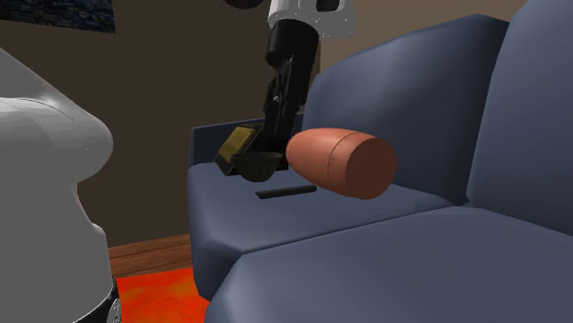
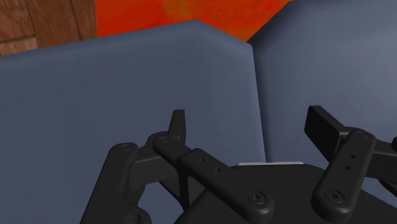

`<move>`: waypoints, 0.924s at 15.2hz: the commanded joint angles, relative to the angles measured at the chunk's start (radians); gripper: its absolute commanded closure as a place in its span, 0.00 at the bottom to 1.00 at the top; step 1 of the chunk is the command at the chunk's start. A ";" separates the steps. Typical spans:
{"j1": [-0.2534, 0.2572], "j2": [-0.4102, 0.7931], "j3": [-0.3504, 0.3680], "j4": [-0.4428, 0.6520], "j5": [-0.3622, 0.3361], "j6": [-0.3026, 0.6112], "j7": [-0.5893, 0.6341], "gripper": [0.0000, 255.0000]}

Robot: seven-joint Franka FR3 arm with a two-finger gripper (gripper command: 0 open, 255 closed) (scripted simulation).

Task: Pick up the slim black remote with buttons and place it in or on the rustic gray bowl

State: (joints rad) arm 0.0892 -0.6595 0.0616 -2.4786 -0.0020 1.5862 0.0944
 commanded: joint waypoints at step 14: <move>0.126 0.399 0.206 0.111 0.153 0.309 0.193 0.00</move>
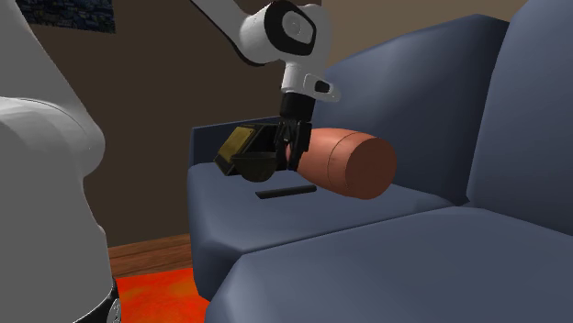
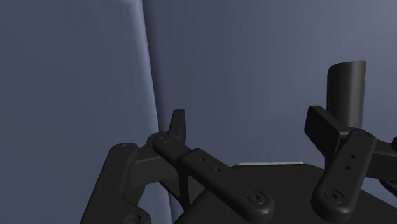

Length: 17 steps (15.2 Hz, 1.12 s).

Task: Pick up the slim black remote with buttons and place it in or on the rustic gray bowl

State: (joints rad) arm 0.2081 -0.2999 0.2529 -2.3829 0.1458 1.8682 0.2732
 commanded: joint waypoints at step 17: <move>0.100 0.445 0.127 0.222 -0.039 0.248 0.180 0.00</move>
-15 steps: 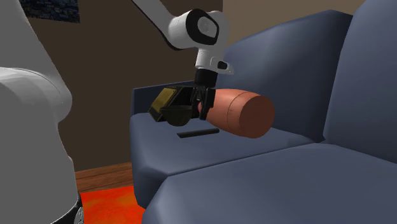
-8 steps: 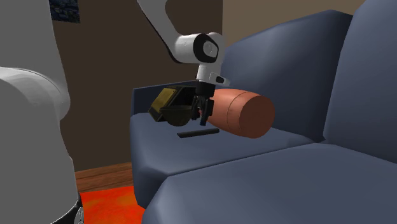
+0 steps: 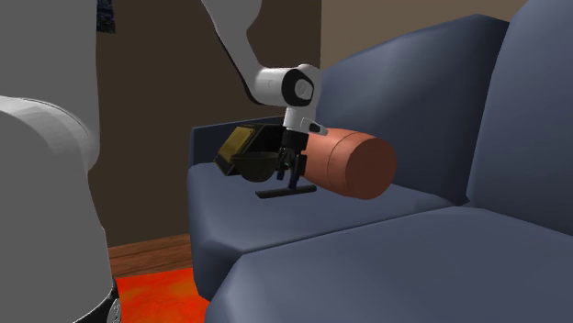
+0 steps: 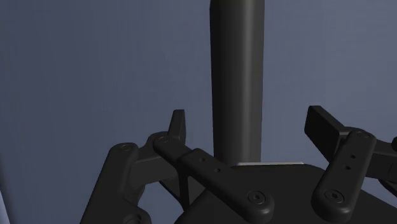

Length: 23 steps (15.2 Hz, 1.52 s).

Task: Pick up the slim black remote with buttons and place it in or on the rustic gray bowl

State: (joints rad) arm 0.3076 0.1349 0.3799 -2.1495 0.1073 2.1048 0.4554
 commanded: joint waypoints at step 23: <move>0.001 0.000 0.003 -0.018 0.004 0.008 -0.001 1.00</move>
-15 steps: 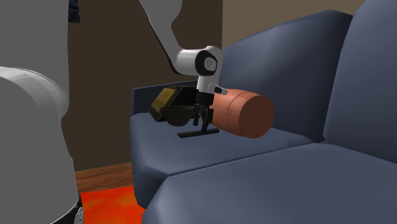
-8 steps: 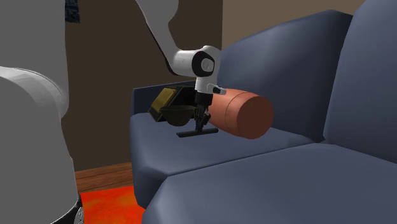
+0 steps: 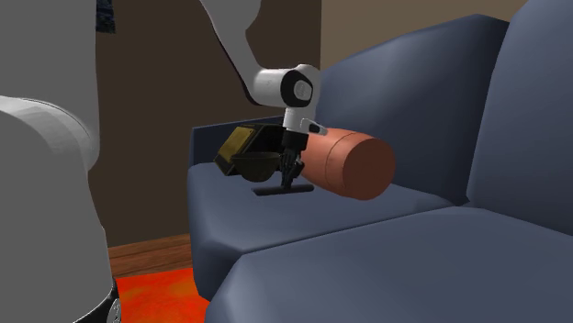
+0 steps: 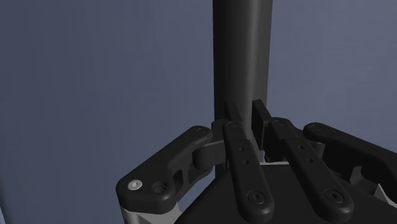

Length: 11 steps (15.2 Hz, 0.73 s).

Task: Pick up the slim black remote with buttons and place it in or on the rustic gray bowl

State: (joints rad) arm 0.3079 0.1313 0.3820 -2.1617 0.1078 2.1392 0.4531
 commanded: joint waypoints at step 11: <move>-0.007 -0.079 0.002 0.058 0.028 -0.168 -0.004 1.00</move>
State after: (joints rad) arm 0.3020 0.0616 0.3842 -2.1088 0.1326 1.9849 0.4501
